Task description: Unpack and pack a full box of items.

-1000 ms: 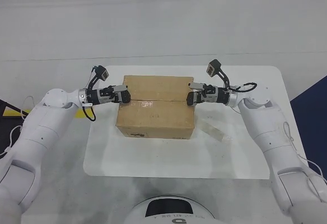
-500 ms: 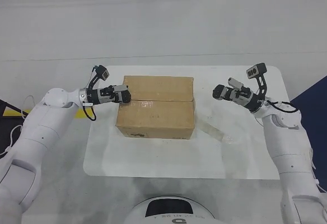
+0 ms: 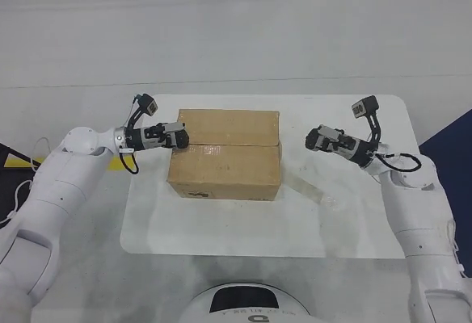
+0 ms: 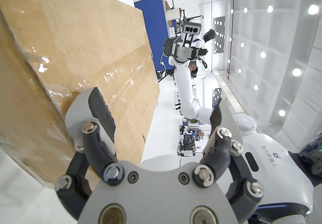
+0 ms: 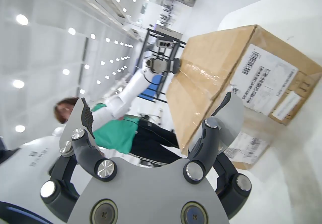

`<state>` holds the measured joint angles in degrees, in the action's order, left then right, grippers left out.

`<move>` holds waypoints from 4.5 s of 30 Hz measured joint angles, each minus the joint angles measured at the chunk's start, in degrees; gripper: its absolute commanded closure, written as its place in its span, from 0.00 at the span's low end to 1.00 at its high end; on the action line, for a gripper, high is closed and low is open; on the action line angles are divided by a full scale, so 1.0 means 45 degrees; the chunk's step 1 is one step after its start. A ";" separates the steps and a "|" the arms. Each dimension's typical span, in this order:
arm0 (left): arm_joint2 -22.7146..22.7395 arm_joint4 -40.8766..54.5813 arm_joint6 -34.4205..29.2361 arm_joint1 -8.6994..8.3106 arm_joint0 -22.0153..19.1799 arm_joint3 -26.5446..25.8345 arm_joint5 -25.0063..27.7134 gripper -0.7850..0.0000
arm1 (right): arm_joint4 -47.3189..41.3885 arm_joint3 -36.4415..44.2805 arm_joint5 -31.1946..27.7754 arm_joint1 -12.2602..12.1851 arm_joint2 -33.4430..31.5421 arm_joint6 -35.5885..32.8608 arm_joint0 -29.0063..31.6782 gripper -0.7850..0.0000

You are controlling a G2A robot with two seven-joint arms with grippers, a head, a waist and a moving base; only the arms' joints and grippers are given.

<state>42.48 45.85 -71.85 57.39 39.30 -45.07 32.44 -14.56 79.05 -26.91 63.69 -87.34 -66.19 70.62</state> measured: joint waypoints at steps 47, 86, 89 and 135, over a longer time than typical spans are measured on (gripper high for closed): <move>0.0000 0.0000 0.0000 0.0000 0.0000 0.0000 0.0000 0.00 | 1.1431 0.0439 0.2432 0.0303 0.3421 0.8553 0.0230 0.00; 0.0000 0.0000 0.0000 0.0000 0.0000 0.0000 0.0000 0.00 | 1.2190 0.7548 0.4025 0.0144 0.2240 1.0034 0.3627 0.00; 0.0000 0.0000 0.0000 0.0000 0.0000 0.0000 0.0000 0.00 | 1.2735 0.7966 0.4811 0.0219 0.2953 0.9274 0.3189 0.00; 0.0000 0.0000 0.0000 0.0000 0.0000 0.0000 0.0000 0.00 | 0.8150 0.8006 0.4642 0.0632 0.1091 0.6200 0.2464 0.00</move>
<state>42.48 45.85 -71.85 57.39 39.30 -45.07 32.44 22.11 115.08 -6.02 66.53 -82.42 -38.29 81.71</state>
